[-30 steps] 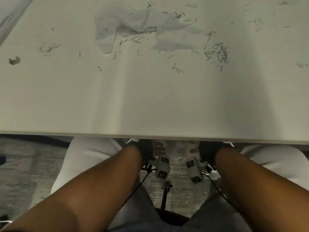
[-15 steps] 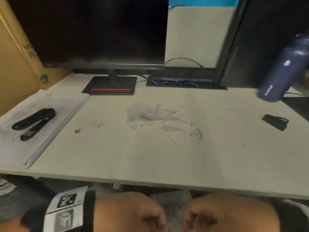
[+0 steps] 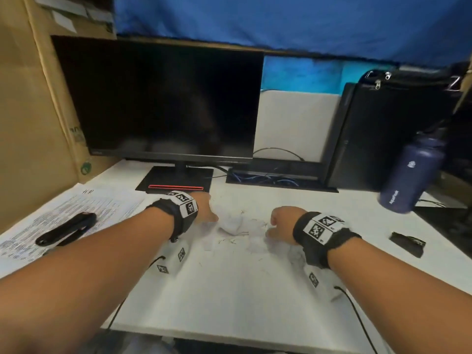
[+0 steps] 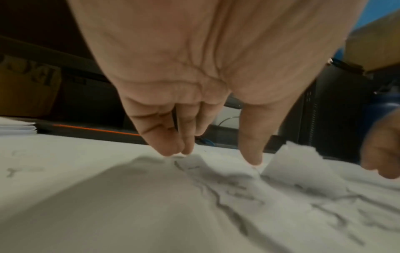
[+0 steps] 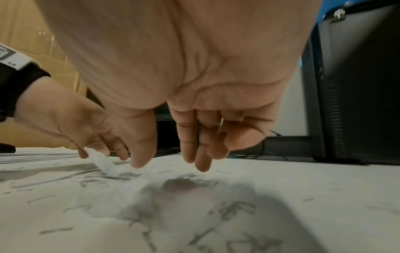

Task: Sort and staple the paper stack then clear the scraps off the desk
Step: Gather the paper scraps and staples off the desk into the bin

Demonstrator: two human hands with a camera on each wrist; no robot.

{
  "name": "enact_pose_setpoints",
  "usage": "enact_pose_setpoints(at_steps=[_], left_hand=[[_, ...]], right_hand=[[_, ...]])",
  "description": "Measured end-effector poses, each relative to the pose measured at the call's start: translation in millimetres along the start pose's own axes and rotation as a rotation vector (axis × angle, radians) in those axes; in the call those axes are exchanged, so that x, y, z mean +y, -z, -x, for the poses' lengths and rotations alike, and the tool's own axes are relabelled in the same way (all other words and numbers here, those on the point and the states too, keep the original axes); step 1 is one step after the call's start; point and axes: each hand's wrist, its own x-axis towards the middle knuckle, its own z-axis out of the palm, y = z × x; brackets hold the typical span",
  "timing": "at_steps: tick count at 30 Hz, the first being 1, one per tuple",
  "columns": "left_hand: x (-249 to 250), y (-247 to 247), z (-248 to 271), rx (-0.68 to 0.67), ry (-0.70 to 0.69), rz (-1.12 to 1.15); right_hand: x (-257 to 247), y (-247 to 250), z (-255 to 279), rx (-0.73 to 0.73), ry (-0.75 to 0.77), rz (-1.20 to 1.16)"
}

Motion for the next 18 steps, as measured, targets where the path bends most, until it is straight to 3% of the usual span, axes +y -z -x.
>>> enact_pose_setpoints(at_steps=[6, 11, 18], left_hand=[[2, -13, -8, -0.036, -0.029, -0.095], [-5, -16, -14, -0.071, -0.039, -0.001], [-7, -14, -19, -0.044, -0.087, -0.008]], right_hand=[[-17, -18, -16, -0.138, 0.039, 0.061], [-8, -14, -23, -0.113, 0.056, 0.018], [-2, 25, -30, 0.103, 0.002, -0.220]])
